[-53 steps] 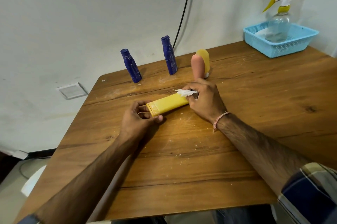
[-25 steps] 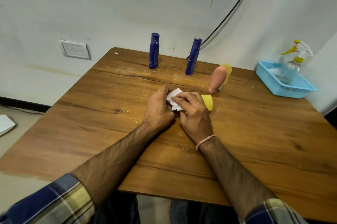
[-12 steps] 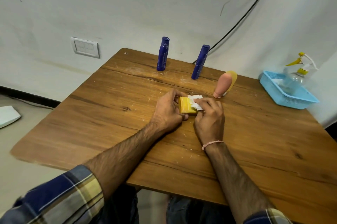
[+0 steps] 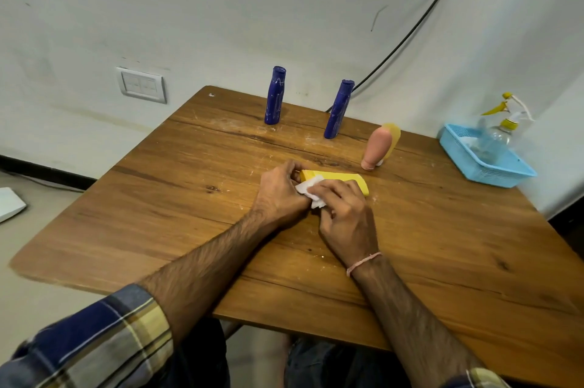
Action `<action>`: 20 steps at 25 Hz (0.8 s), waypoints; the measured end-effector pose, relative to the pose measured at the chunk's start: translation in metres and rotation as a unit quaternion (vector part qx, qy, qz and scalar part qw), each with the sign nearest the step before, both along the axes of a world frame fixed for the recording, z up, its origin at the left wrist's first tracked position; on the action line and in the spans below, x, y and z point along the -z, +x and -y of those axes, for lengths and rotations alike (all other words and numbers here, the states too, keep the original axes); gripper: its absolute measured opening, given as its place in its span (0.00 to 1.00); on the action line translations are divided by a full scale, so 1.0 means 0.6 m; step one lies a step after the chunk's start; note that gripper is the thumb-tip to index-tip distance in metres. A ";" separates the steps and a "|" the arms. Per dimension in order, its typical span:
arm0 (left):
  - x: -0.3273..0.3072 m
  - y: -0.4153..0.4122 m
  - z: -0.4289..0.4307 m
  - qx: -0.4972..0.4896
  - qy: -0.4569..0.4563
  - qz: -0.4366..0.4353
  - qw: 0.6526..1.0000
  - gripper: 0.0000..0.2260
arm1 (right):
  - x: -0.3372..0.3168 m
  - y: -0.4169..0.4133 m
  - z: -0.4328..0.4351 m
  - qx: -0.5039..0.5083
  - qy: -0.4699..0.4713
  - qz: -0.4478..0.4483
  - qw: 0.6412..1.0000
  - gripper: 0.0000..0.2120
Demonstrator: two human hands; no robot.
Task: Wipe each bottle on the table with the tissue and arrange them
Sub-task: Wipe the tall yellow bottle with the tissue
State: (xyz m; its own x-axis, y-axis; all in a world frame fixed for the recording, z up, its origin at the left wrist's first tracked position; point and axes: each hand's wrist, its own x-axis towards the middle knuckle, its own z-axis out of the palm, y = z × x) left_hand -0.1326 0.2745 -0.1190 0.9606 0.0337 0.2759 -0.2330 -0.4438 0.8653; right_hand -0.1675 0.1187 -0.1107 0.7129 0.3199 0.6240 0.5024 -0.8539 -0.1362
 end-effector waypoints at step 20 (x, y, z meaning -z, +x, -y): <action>-0.024 -0.018 0.000 0.049 -0.021 -0.026 0.998 0.23 | -0.009 0.015 0.031 0.178 0.109 -0.029 0.977 0.20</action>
